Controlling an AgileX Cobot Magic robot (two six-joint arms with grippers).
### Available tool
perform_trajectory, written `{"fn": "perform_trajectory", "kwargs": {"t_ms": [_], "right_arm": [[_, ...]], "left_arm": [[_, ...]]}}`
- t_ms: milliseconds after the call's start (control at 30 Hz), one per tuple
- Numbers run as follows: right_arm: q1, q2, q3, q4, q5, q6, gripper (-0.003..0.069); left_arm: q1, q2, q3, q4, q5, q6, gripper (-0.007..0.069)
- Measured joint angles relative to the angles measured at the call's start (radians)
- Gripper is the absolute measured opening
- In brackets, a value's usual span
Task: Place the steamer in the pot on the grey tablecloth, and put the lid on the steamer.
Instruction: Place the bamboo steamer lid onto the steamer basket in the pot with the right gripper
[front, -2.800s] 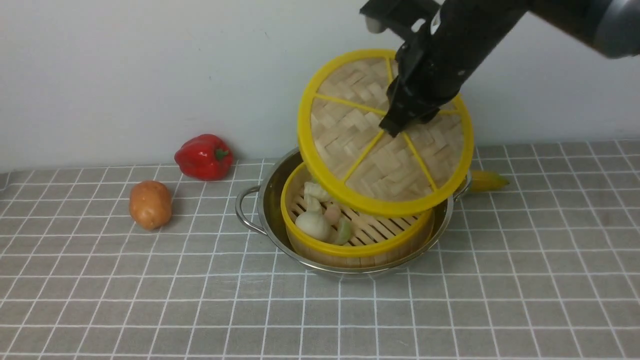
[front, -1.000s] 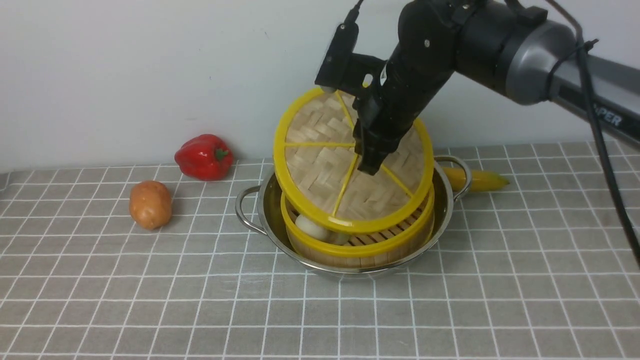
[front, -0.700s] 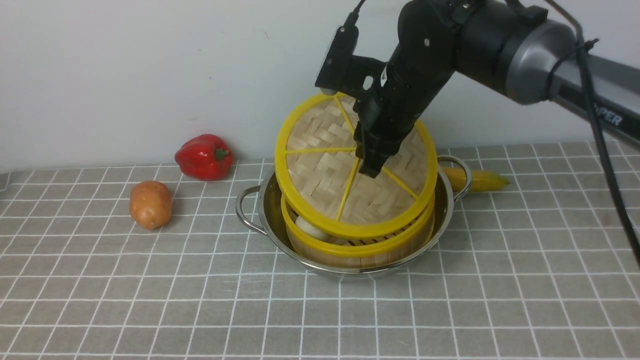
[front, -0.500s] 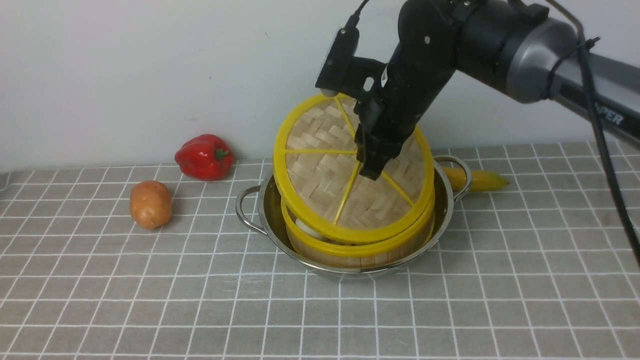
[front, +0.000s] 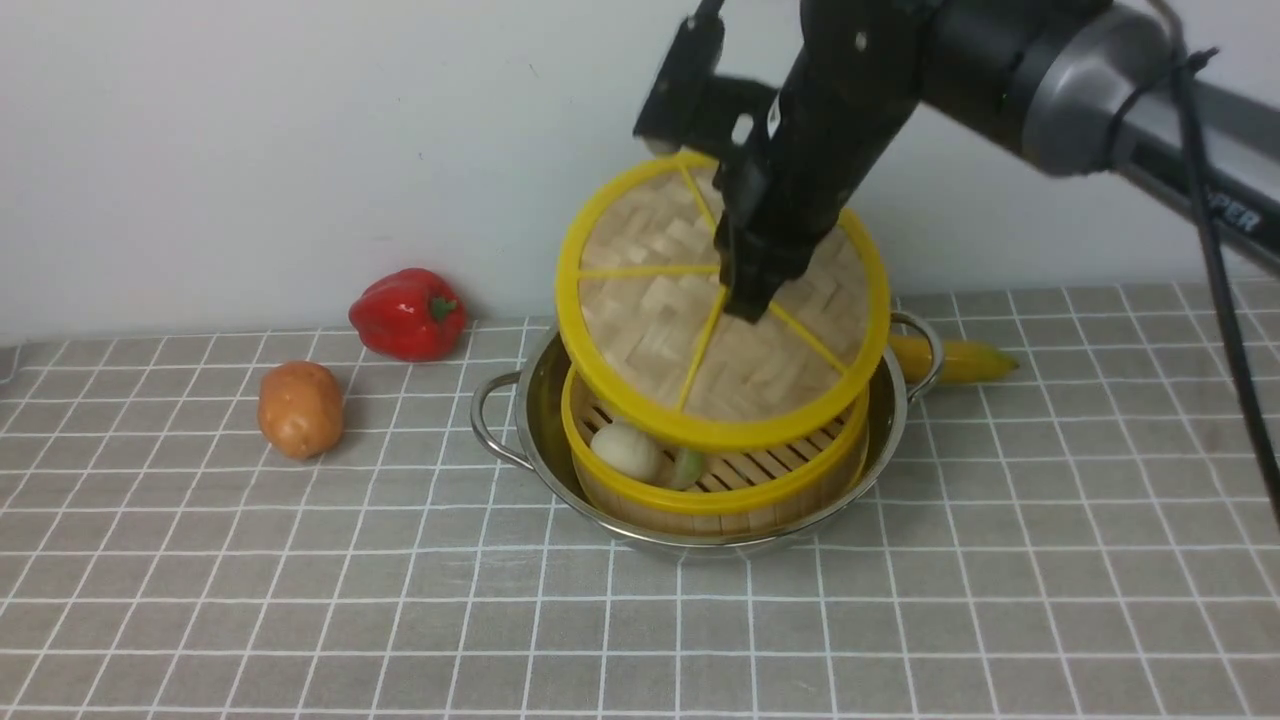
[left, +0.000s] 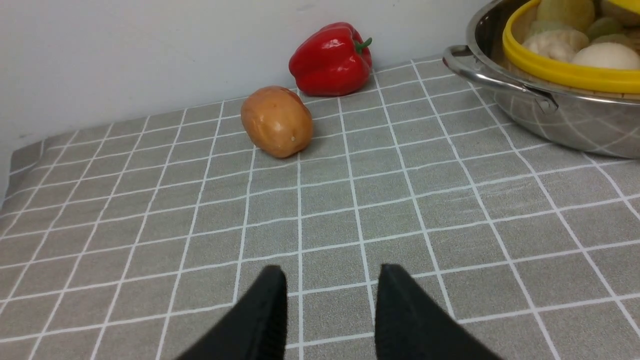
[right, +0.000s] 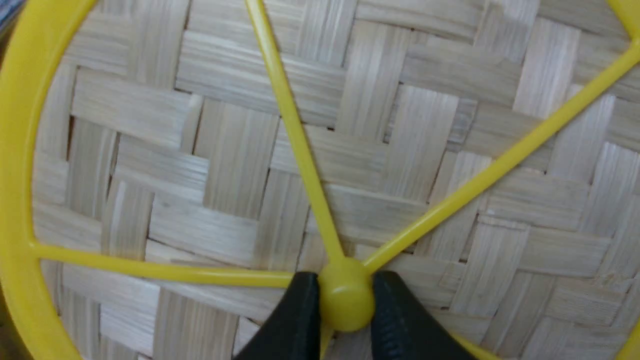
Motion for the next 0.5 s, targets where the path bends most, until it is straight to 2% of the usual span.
{"fn": "perform_trajectory", "kwargs": {"t_ms": [233,500], "right_arm": [[0.0,-0.001,-0.085,0.006,0.007,0.105,0.0147],[0.0,-0.001,-0.07,0.087,0.014,0.319,0.0147]], "left_arm": [[0.0,-0.001,0.0,0.0,0.0,0.0,0.0243],[0.0,-0.001,0.0,0.0,0.0,0.0,0.0243]]}}
